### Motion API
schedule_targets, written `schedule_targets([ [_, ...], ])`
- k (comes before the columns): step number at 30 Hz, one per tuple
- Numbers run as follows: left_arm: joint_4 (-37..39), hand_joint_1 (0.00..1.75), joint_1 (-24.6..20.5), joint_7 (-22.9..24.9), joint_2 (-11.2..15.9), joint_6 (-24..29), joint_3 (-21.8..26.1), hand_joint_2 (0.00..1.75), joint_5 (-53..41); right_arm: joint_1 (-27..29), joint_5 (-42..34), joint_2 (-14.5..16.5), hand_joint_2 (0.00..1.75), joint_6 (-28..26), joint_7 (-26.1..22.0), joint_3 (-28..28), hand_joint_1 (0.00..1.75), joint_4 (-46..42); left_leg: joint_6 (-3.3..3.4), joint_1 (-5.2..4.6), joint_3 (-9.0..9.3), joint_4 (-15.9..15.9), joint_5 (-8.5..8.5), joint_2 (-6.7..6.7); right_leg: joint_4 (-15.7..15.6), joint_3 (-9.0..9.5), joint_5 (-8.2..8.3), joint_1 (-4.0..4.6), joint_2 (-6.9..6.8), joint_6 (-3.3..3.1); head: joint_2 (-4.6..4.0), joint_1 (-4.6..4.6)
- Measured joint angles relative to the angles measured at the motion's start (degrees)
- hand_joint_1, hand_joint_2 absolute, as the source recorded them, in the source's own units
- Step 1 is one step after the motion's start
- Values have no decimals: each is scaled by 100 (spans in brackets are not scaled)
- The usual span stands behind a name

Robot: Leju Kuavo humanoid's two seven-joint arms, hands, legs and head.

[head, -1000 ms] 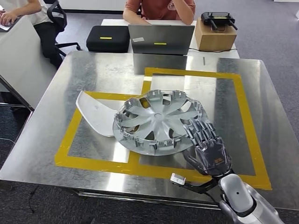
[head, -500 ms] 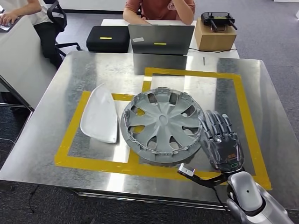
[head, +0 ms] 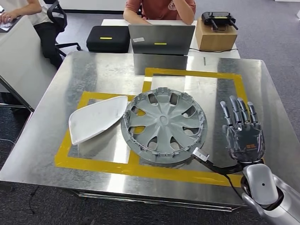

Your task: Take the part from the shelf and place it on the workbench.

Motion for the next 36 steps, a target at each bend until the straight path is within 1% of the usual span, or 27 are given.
schedule_targets([
  [4,0,0,0,0,-14,2,3,0,0,-59,0,-111,175,1,9,113,0,-31,0,0,0,0,0,0,0,0,0,1,1,0,0,1],
  [9,0,0,0,0,-21,2,9,0,0,-93,0,-176,175,1,27,221,0,-55,0,0,-1,0,0,0,0,0,0,1,0,0,0,1],
  [15,0,0,-3,9,-37,82,13,0,20,-264,0,-312,175,10,397,376,0,-185,0,-2,0,0,0,0,0,0,0,0,0,0,0,1],
  [23,0,0,-2,55,-82,57,13,0,96,-98,0,-308,175,-10,43,201,0,-429,1,-1,-1,0,-1,0,0,-1,-1,0,-2,0,0,1],
  [27,0,0,-2,55,-86,52,13,0,96,-20,0,-293,175,-12,-11,105,0,-475,6,-3,-3,6,-6,0,-3,-1,1,-4,0,2,0,0],
  [30,0,0,0,53,-83,37,13,0,99,56,0,-220,175,-36,-63,83,0,-481,42,-12,-13,39,-28,-1,-7,3,3,-18,-3,20,0,0],
  [33,0,0,3,40,-72,2,13,0,101,196,0,-25,175,-87,-148,102,0,-448,75,-20,-25,61,-45,-1,-7,9,4,-25,-3,41,0,-2],
  [35,2,0,6,27,-68,-14,13,0,101,276,0,97,175,-108,-233,113,0,-414,111,-31,-21,56,-19,-1,-26,21,31,-30,-3,85,0,-4],
  [36,4,0,6,23,-69,-19,13,0,101,318,0,149,175,-113,-286,103,0,-399,138,-18,-5,10,22,5,-34,21,27,-33,-3,109,0,-2],
])
